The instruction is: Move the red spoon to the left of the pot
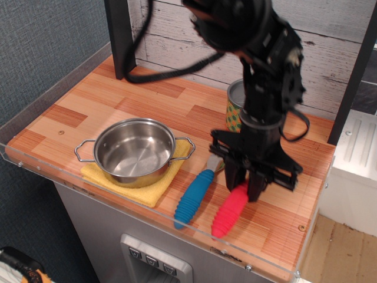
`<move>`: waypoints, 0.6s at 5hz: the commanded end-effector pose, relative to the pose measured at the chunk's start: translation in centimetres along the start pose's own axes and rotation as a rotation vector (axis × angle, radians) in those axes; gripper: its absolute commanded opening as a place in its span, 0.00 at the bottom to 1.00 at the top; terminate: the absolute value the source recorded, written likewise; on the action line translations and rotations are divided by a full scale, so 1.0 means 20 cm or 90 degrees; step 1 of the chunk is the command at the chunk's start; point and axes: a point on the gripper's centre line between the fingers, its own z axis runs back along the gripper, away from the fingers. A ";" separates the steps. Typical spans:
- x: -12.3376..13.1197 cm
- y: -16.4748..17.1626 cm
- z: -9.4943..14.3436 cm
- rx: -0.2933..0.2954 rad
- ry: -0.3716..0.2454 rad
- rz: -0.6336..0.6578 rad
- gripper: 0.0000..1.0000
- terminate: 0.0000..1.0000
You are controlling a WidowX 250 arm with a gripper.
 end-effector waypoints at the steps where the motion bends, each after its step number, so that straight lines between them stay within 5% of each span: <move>1: -0.01 0.18 0.33 0.004 -0.031 -0.009 0.00 0.00; 3: -0.08 0.53 0.36 0.030 -0.012 0.099 0.00 0.00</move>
